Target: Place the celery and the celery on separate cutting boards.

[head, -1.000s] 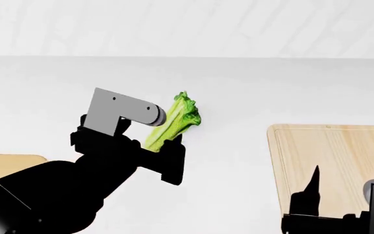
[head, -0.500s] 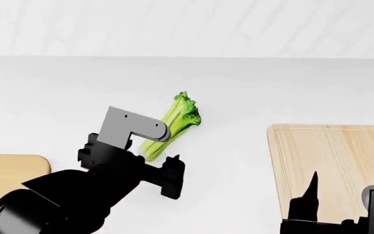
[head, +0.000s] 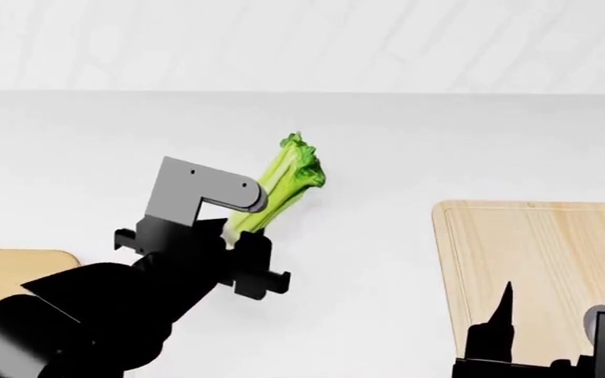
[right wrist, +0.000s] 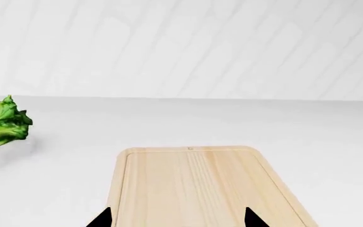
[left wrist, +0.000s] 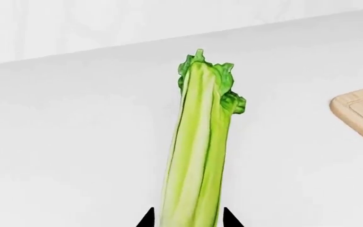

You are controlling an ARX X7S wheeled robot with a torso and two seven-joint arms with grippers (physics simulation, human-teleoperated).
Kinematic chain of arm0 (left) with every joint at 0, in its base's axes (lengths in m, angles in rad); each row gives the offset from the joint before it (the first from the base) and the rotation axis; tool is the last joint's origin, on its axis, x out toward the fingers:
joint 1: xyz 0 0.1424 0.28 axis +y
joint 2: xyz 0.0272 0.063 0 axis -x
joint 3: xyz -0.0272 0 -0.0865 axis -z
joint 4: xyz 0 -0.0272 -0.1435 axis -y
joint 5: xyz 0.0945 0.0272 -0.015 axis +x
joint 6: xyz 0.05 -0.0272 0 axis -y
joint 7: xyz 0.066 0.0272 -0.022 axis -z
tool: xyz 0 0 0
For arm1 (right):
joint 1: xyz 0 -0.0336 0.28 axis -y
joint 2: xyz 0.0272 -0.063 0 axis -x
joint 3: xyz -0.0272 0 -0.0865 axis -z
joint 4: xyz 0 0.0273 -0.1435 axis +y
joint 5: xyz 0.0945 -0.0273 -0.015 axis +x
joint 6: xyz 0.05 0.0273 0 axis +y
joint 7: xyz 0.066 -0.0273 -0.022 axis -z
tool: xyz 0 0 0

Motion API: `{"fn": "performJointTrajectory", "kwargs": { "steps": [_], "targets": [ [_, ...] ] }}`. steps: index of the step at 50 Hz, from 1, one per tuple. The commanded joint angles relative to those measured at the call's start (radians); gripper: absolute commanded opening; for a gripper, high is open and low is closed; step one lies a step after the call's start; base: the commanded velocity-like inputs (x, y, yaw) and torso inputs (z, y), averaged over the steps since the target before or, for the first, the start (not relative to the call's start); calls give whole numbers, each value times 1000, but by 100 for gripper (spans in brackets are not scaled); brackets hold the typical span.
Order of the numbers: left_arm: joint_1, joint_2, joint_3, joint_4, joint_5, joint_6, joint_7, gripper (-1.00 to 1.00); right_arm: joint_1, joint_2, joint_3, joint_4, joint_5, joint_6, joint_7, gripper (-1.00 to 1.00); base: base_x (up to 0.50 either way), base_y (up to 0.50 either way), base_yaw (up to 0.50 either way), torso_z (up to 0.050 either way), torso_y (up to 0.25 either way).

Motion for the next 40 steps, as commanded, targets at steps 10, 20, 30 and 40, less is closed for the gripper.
{"fn": "performJointTrajectory", "kwargs": {
  "steps": [10, 20, 30, 40],
  "targets": [
    [74, -256, -266, 651, -267, -277, -213, -100, 7, 2, -4, -21, 16, 18, 12, 100, 0, 0, 0, 0, 0],
    [394, -549, -584, 937, -443, -325, -252, -100, 8, 5, -7, -68, 35, 51, 30, 100, 0, 0, 0, 0, 0],
    [878, -659, -844, 1013, -328, -161, -172, -100, 25, 14, 3, -87, 61, 83, 37, 100, 0, 0, 0, 0, 0],
    [896, -657, -863, 931, -275, -117, -159, -100, 19, 6, -19, -73, 48, 65, 39, 100, 0, 0, 0, 0, 1]
  ]
}}
